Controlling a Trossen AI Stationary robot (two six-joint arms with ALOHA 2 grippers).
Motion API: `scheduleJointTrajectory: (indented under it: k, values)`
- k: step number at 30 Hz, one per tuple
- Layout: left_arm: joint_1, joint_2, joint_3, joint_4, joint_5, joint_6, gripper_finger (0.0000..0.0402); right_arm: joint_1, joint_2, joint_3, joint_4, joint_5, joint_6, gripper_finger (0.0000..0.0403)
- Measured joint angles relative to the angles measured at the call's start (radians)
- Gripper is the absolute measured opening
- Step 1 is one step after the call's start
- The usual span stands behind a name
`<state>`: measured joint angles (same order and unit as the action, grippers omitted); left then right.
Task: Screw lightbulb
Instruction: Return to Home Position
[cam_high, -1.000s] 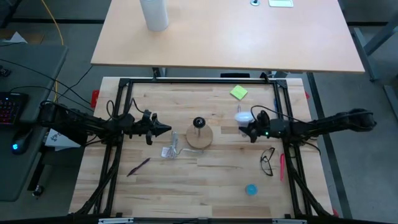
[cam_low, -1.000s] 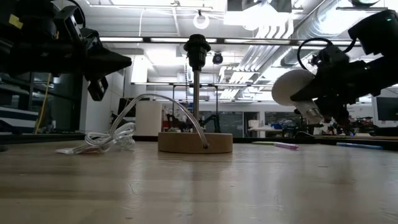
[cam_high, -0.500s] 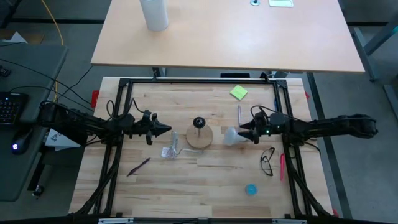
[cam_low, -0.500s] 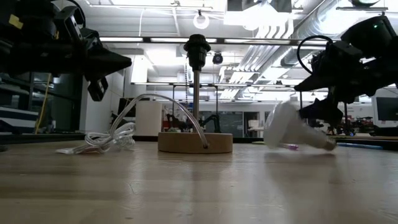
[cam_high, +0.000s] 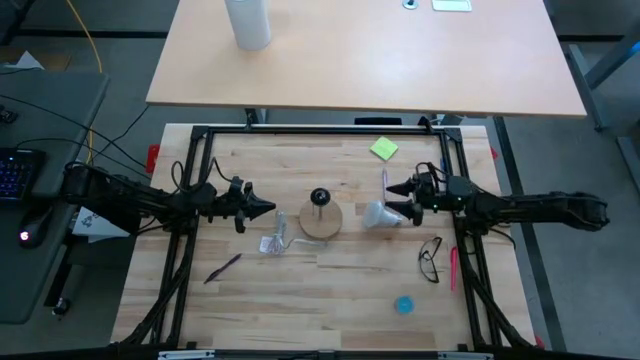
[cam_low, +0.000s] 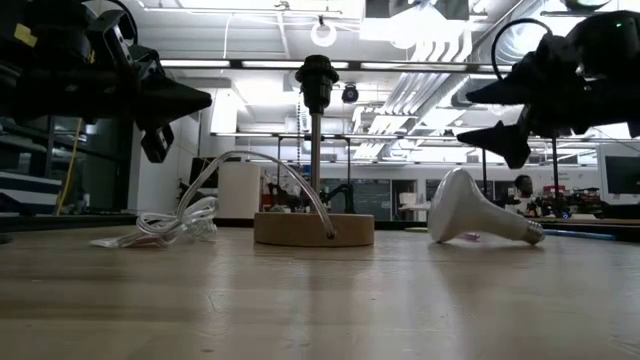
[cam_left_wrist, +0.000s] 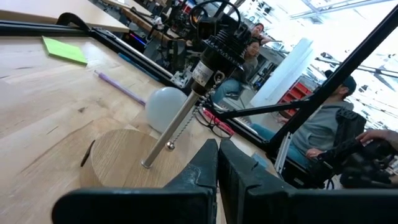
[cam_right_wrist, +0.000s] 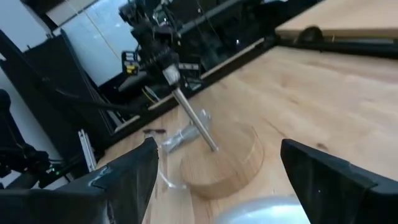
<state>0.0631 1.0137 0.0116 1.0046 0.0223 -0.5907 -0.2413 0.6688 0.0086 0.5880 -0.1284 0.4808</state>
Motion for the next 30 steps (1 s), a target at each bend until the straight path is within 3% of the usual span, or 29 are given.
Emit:
scheduleJointTrajectory:
  k: [11,19,30]
  values:
    - [0.0,0.0,0.0,-0.014,0.0,0.0,0.0,-0.001,-0.188,0.0,0.127,0.002,0.0,0.033]
    - [0.0,0.0,0.0,-0.022,0.0,0.0,0.0,0.0,-0.224,0.0,0.123,0.003,0.0,0.033]
    - [0.0,0.0,0.0,-0.022,0.0,0.0,0.0,0.032,-0.558,0.0,-0.34,0.003,0.067,0.033]
